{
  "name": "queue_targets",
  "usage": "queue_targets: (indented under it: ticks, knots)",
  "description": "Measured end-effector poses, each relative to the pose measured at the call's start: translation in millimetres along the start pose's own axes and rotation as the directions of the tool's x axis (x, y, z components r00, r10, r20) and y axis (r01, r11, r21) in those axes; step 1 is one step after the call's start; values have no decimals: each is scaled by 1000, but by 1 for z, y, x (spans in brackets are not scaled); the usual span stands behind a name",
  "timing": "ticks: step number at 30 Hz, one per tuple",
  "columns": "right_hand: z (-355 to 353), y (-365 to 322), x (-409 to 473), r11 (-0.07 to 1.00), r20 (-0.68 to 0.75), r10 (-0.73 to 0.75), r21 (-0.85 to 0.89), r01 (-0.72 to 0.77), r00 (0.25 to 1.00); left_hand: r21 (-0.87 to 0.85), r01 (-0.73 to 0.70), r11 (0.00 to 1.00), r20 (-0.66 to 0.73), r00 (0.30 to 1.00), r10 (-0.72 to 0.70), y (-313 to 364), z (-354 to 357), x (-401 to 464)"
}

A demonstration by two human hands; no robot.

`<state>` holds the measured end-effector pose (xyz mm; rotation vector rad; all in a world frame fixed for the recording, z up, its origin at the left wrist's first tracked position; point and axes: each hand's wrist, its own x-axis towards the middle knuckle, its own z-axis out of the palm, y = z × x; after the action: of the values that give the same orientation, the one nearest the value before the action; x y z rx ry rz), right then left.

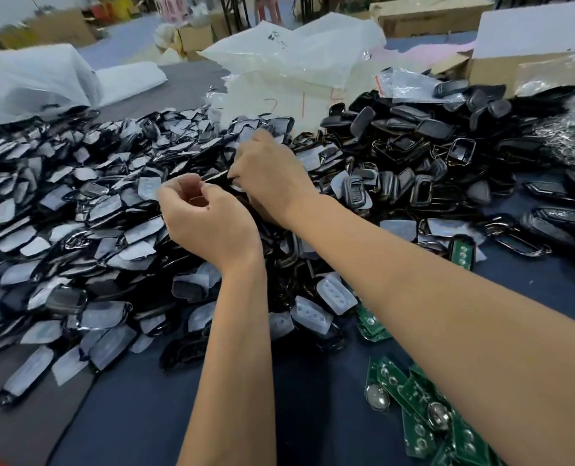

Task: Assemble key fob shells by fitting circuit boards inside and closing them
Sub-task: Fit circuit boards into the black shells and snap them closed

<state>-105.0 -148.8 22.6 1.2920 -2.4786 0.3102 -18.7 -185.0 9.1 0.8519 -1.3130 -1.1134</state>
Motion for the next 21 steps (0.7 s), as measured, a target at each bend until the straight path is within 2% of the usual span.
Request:
queue_targets:
  ticks: [1,2,3,4,5,6,7,8,9,11,14,18,21]
  knots:
    - [-6,3,-7,985,-49,82,158,-73,995,-3,-25,1000,12,1000,25,1,0,-1]
    - [-12,8,-17,916,-83,207,367,-163,975,-4,-49,999,45,998,49,2,1,-4]
    - [-20,16,-30,773,-86,356,586,-241,931,6,-63,998,111,992,62,3,4,-8]
    - [-28,24,-44,574,-50,489,770,-278,871,22,-62,998,220,974,55,4,7,-13]
    - [-36,34,-58,377,18,584,879,-291,811,30,-33,999,372,928,20,4,11,-19]
    - [-44,47,-76,214,100,631,931,-297,769,21,29,999,541,840,-36,5,15,-30]
    - [-49,58,-93,93,171,647,950,-300,743,-2,120,993,687,721,-85,7,19,-42]
    - [-55,71,-113,16,220,652,953,-303,726,-28,223,974,789,604,-115,9,23,-58]
    - [-60,82,-132,-43,253,657,953,-299,711,-41,307,951,845,518,-131,12,26,-72]
    - [-69,102,-170,-138,291,700,951,-276,652,-21,401,916,906,395,-152,14,33,-101]
    - [-76,117,-215,-177,293,758,952,-249,582,94,420,902,954,221,-202,14,43,-135]
    - [-72,118,-250,-225,262,788,965,-136,557,194,352,916,966,94,-241,14,48,-164]
    - [-66,121,-260,-249,242,813,967,-60,530,211,322,923,968,64,-244,13,46,-169]
